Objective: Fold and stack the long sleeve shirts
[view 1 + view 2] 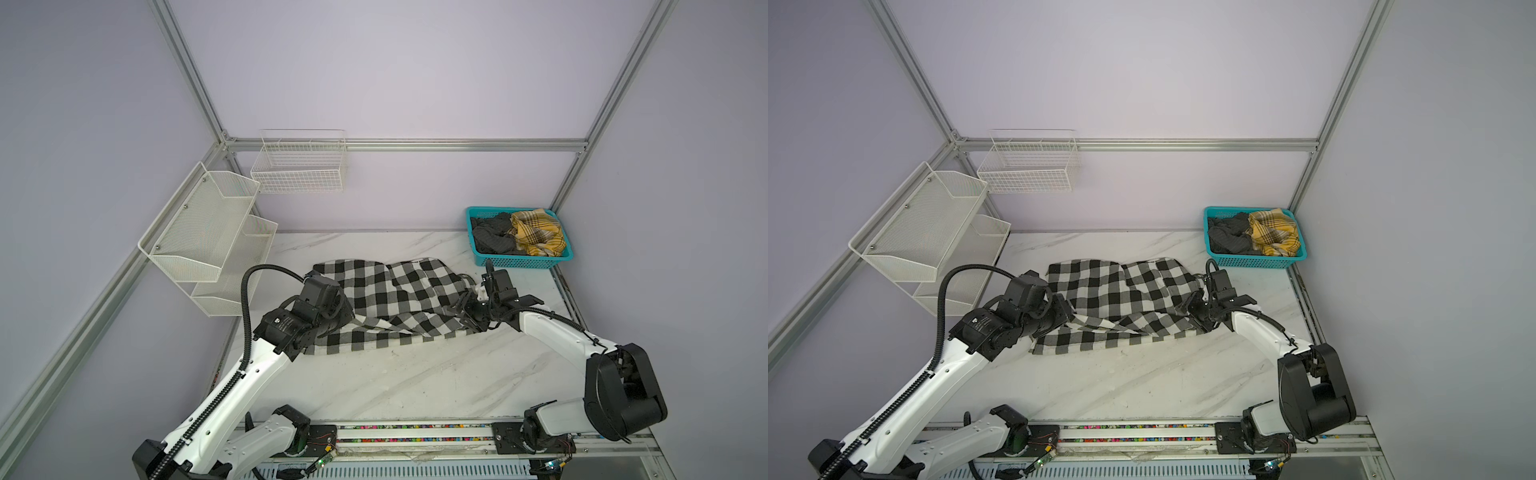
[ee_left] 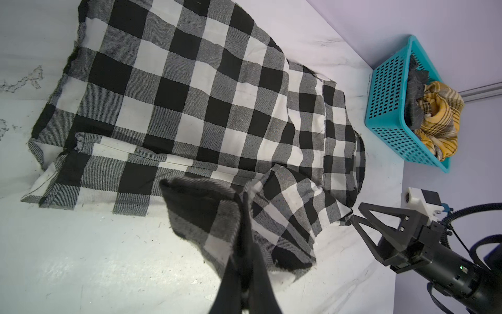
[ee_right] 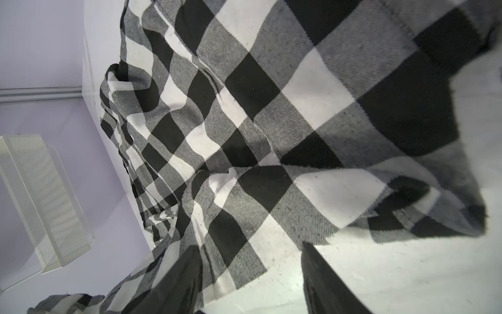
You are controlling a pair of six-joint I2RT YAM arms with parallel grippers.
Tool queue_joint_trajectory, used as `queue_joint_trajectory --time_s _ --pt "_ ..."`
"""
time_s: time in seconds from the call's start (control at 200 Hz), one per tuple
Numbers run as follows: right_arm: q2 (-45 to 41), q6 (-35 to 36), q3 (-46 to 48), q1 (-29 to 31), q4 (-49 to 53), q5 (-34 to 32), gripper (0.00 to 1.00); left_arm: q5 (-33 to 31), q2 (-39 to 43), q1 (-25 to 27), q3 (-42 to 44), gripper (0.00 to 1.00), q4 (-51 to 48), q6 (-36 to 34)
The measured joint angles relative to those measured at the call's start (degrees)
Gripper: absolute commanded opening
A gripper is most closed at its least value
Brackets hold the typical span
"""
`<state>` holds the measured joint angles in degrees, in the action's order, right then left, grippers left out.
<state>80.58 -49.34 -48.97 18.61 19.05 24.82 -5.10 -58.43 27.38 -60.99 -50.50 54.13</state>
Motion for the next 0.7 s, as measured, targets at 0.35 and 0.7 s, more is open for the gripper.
queue_joint_trajectory --time_s 0.35,0.7 --pt "4.0 2.6 0.0 -0.5 2.2 -1.8 0.52 0.9 -3.6 -3.1 -0.2 0.0 0.2 -2.8" --pt "8.9 3.8 0.0 -2.1 1.8 -0.8 0.58 2.6 -6.1 -5.2 -1.4 0.0 0.5 -2.8"
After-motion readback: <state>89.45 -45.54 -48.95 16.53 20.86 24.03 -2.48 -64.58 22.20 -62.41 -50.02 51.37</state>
